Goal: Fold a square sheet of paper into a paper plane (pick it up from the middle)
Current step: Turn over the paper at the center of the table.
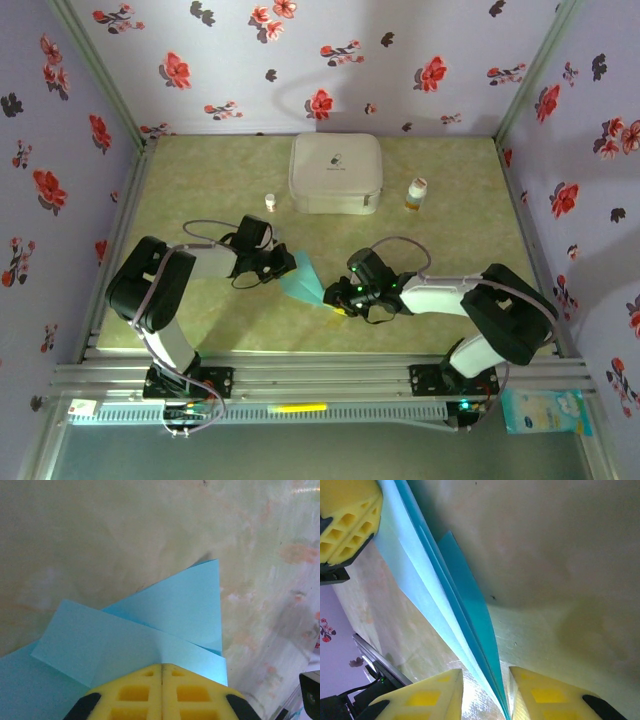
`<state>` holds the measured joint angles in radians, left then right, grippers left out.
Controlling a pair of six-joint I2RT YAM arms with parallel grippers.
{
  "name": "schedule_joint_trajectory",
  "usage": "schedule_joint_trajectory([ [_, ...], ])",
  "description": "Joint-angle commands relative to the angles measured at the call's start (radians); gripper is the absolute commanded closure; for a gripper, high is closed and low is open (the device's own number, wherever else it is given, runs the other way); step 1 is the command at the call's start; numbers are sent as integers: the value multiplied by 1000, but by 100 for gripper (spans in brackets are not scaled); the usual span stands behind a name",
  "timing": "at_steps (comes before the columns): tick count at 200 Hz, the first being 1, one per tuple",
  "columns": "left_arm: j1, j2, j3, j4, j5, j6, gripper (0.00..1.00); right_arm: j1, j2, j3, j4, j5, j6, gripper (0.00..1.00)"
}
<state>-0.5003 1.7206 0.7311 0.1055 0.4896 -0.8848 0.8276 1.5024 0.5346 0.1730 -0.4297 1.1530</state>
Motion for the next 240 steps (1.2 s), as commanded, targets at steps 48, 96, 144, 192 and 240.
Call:
schedule_joint_trajectory([
  [48,9,7,-27,-35,-8,-6,94,6,18,-30,80,16,0,71],
  [96,9,4,-27,-35,-9,-5,94,7,34,-37,97,7,-3,77],
  [144,9,-11,-21,-52,-15,2,93,7,31,-43,99,3,-10,84],
  [192,5,-77,-10,-62,-17,-12,88,7,24,-48,81,-1,-30,90],
  [240,-9,-253,-7,-126,-104,5,80,7,-22,-40,34,26,-79,93],
])
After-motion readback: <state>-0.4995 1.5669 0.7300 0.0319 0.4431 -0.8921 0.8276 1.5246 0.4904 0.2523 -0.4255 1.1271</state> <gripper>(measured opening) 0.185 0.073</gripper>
